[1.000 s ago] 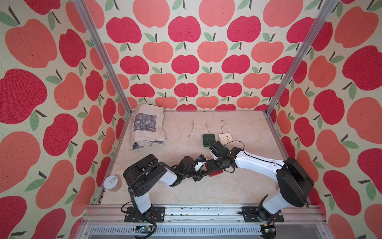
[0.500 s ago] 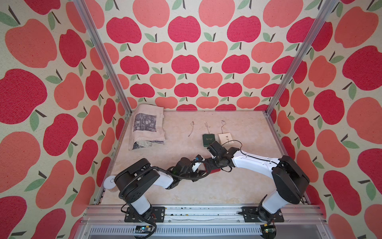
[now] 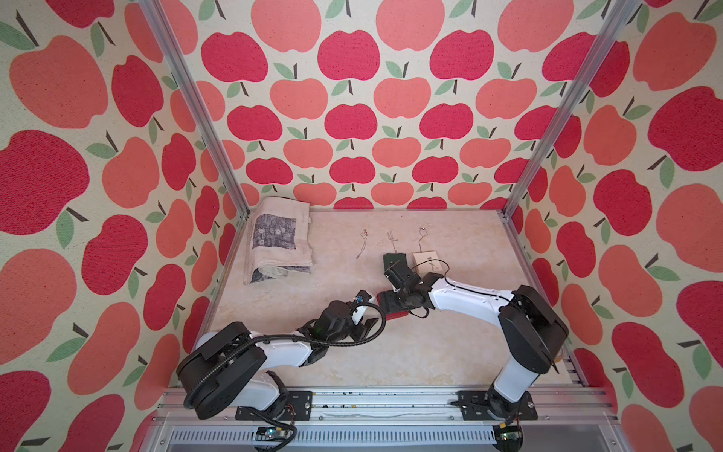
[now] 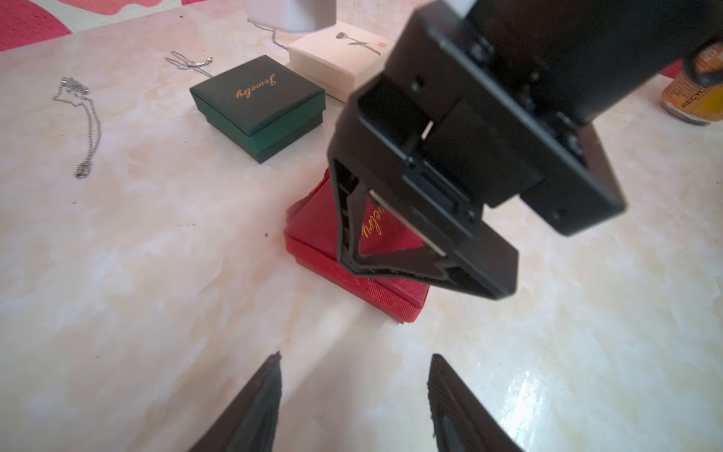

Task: Take the necklace out of the lift-off lid jewelry box
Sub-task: Move the jewelry box to the center of the board.

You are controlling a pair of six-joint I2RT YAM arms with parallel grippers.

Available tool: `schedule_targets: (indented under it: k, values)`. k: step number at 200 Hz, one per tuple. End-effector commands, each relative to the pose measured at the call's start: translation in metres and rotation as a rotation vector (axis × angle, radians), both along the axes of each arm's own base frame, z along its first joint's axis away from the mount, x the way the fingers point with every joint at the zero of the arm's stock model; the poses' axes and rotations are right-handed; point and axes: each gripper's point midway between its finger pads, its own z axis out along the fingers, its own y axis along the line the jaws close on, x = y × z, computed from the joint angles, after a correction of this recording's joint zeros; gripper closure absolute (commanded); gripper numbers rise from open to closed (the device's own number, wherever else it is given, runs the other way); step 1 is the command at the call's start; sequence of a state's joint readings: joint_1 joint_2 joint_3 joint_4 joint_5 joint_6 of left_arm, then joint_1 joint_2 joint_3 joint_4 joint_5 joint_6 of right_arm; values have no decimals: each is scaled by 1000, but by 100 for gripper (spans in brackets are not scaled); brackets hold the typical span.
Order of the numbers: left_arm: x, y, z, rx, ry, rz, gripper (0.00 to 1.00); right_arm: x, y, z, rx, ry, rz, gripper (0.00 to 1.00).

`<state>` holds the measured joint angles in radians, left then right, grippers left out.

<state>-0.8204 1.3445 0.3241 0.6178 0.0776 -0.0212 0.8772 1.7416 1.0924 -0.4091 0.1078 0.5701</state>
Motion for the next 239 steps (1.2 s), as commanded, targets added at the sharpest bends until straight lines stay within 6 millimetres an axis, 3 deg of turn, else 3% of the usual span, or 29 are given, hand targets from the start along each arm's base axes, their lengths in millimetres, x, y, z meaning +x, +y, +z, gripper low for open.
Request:
schedule_targets:
  k: [1, 41, 103, 169, 209, 239]
  values:
    - [5, 23, 1, 22, 2, 113, 37, -29, -17, -49, -111, 166, -7, 19]
    - [3, 47, 17, 3, -39, 184, 35, -17, -12, -47, -162, 141, -9, 19]
    - [-6, 68, 35, -60, -67, 226, 33, -18, -9, -63, -234, 174, 4, 19]
    - [-8, 69, 38, -75, -67, 231, 32, -15, 2, -66, -219, 193, 5, 18]
    - [-6, 65, 44, -75, -71, 218, 31, 5, 19, -49, -214, 164, -6, 18]
    - [-6, 65, 49, -69, -62, 215, 31, 20, 26, -47, -225, 162, -23, 18]
